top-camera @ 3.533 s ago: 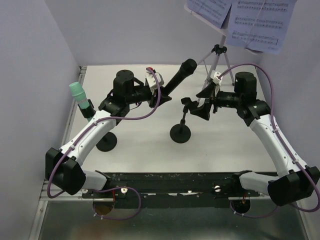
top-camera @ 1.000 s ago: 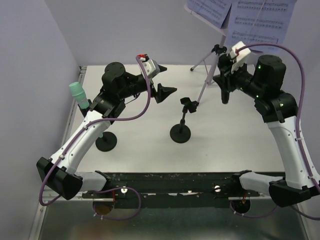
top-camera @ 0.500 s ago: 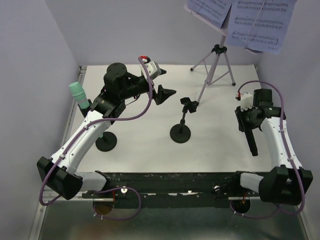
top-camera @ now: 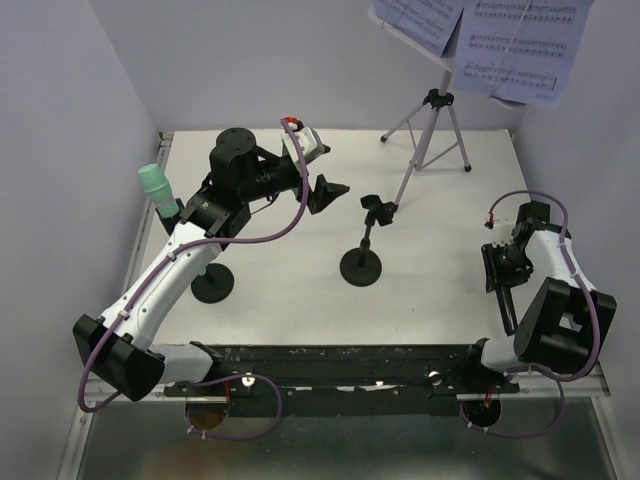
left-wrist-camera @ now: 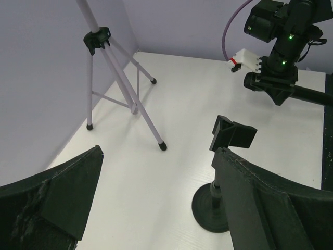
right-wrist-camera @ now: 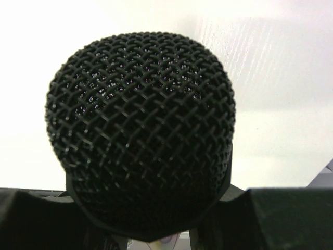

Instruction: Pack up the instrument practice props

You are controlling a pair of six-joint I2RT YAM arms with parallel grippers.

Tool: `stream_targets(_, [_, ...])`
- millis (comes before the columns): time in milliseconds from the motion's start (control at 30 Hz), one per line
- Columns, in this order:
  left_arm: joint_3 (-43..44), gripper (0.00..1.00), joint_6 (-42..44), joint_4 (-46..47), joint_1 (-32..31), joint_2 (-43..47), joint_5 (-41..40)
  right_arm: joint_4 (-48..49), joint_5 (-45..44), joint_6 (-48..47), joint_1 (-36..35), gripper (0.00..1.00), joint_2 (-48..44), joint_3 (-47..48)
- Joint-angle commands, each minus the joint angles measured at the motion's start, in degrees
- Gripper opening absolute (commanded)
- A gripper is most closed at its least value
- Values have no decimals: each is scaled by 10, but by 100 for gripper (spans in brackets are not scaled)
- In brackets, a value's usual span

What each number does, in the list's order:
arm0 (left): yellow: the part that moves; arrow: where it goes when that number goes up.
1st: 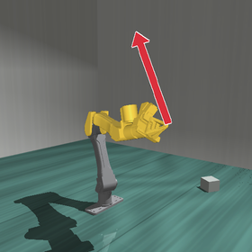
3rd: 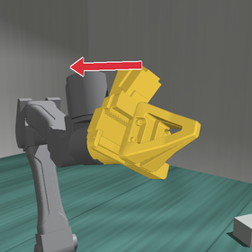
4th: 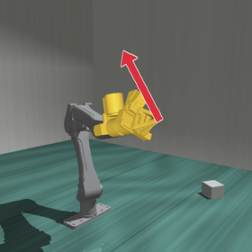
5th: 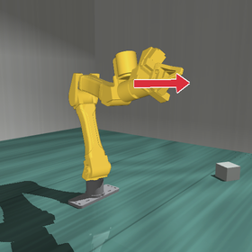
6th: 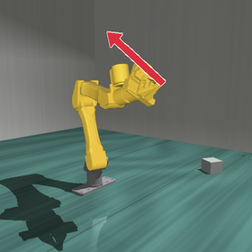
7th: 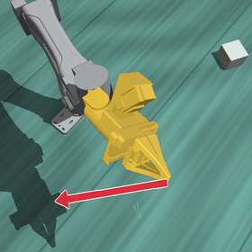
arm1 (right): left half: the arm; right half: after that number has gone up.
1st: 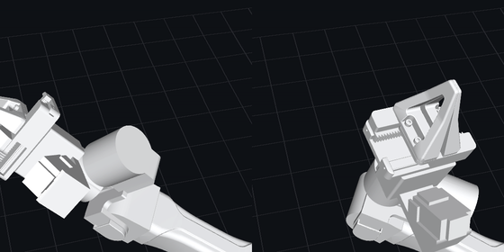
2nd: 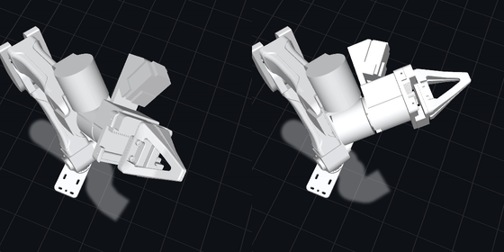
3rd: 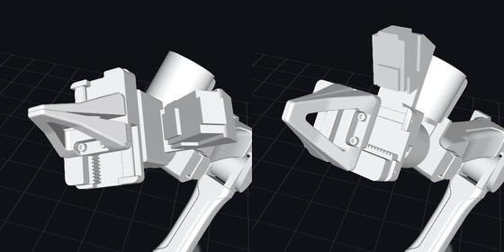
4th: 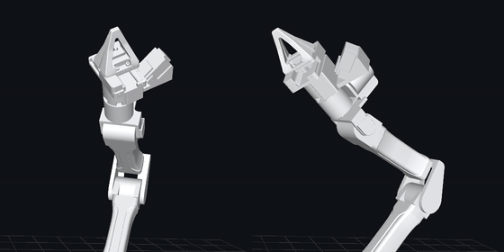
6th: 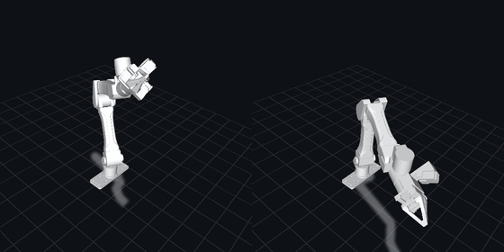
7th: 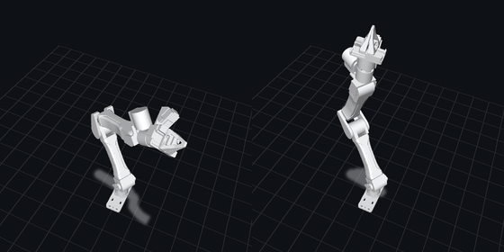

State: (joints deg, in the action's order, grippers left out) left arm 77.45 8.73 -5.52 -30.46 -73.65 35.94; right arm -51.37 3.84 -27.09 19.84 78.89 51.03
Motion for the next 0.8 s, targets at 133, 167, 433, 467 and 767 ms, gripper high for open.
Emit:
stream_targets(133, [3,99,18,-23,0,11,-11,92,-55,2,13,0,39,-44])
stream_targets(167, [4,99,19,-24,0,10,-11,102,-65,5,17,0,43,-51])
stream_targets(433, [14,99,25,-39,0,6,-9,127,-65,33,28,28,61,-49])
stream_targets(467, [14,99,27,-40,-1,6,-9,126,-62,32,28,36,63,-47])
stream_targets(767, [15,99,30,-41,-1,5,-7,113,-56,53,30,87,84,-30])
